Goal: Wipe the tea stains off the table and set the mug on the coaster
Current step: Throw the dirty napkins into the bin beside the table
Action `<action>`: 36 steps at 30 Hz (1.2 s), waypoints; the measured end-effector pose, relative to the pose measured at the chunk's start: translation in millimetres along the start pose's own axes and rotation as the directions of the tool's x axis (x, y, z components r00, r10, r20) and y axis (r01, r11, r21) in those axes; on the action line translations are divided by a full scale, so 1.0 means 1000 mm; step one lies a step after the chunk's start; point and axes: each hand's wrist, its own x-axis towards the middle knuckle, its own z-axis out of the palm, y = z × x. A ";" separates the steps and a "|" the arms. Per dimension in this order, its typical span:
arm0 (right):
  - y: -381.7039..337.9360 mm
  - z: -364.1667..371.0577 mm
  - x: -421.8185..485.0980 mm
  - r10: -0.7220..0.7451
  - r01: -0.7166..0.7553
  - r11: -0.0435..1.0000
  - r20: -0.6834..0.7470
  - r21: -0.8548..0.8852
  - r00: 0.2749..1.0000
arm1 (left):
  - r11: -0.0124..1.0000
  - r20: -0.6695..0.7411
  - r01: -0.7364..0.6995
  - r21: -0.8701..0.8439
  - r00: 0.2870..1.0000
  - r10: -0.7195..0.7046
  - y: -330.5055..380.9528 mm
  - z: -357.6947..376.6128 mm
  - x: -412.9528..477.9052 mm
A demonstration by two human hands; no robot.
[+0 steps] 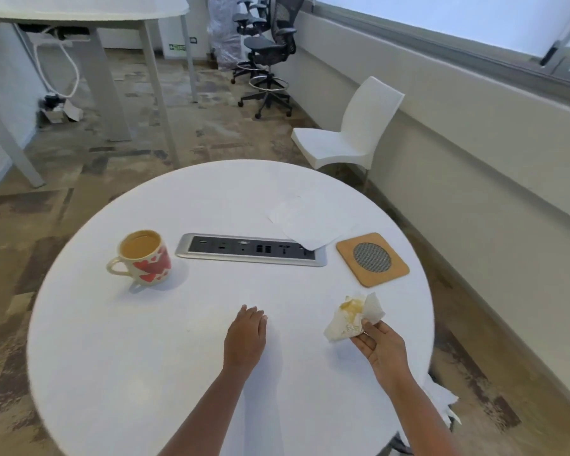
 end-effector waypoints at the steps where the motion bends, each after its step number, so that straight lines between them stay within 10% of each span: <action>1: -0.009 -0.013 0.001 -0.010 0.010 1.000 -0.019 0.003 1.000 | 1.000 0.007 -0.019 -0.008 1.000 0.019 0.016 0.010 0.000; 17: -0.106 -0.229 0.034 -0.107 0.108 0.994 -0.356 -0.017 0.928 | 0.934 0.042 -0.260 -0.246 0.960 0.278 0.257 0.163 -0.017; 25: -0.087 -0.292 0.072 -0.169 0.021 0.959 -0.509 -0.283 0.844 | 0.895 0.293 -0.328 -0.301 0.862 0.414 0.307 0.243 -0.015; 36: 0.040 -0.374 0.186 -0.290 -0.278 0.405 -0.411 -0.871 0.864 | 0.907 0.400 -0.322 0.272 0.895 0.198 0.238 0.410 0.012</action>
